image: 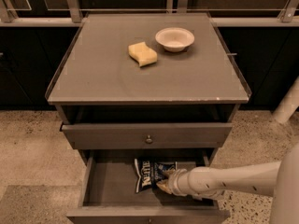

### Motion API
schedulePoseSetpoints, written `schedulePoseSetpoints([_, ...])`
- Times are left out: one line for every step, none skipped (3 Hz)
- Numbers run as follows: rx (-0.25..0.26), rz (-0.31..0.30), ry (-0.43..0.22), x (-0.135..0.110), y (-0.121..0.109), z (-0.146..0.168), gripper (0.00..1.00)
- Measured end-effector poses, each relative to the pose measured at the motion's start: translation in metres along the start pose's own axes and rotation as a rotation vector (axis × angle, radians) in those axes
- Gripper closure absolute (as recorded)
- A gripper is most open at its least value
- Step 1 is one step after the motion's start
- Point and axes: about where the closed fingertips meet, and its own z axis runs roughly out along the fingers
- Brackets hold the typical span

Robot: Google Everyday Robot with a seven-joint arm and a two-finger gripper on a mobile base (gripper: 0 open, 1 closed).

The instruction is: Pick blue chip bag from middle drawer and place on counter

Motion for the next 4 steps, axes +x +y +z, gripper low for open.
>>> schedulePoseSetpoints([0.000,0.000,0.000,0.000,0.000,0.000,1.00])
schedulePoseSetpoints([-0.029,0.008,-0.028,-0.008,-0.002,-0.011,1.00])
schedulePoseSetpoints([-0.068,0.049,-0.049,-0.013,-0.006,-0.068,1.00])
schedulePoseSetpoints([-0.030,0.105,-0.023,-0.013,-0.008,-0.137,1.00])
